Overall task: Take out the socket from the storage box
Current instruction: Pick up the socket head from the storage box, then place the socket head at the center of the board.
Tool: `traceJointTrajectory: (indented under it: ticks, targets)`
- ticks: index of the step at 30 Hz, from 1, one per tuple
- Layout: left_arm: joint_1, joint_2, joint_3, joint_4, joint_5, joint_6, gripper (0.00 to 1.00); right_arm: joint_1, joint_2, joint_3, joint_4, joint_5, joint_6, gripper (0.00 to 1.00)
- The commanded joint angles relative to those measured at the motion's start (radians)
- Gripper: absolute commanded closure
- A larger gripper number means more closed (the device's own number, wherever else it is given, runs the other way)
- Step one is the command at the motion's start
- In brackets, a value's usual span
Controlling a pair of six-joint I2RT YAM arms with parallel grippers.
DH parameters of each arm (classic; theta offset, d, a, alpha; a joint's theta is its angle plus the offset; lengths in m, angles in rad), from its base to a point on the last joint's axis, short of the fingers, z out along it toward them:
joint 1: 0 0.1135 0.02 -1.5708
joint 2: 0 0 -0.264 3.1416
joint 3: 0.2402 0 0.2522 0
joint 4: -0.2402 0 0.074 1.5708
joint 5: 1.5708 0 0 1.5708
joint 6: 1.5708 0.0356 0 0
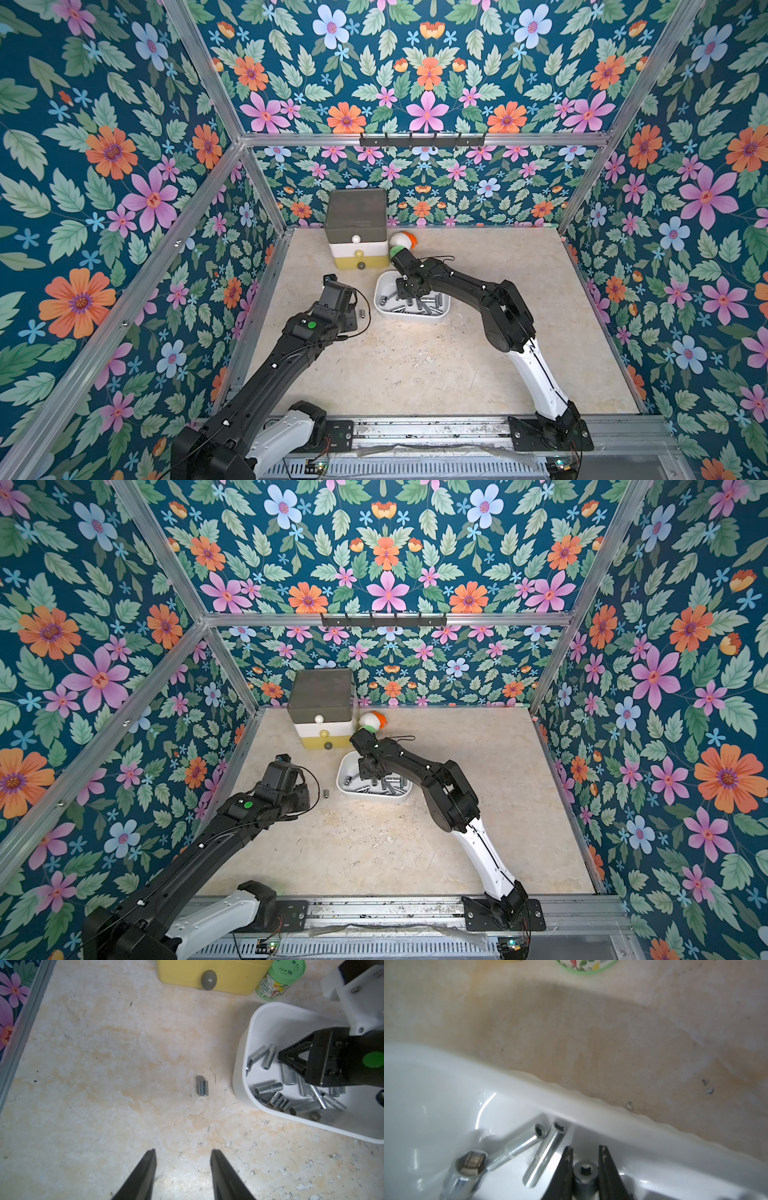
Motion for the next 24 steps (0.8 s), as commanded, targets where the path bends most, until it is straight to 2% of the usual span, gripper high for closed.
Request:
traceJointTrajectory:
  ticks: [1,14,20,24]
  targets:
    - [0.0,-0.004,0.001,0.007,-0.014,0.002,0.5,0.001,-0.036,0.015,-0.033,0.011,0.007,0.9]
    - [0.0,-0.007,0.0,0.009,-0.011,0.001,0.5,-0.015,-0.202,-0.129,0.028,-0.009,0.054,0.91]
    - [-0.001,-0.006,0.0,0.009,-0.011,0.002,0.5,-0.061,-0.294,-0.217,0.052,-0.019,0.052,0.91]
    - [-0.001,-0.003,0.0,0.009,-0.008,0.003,0.5,-0.134,-0.398,-0.339,0.087,-0.023,0.04,0.91]
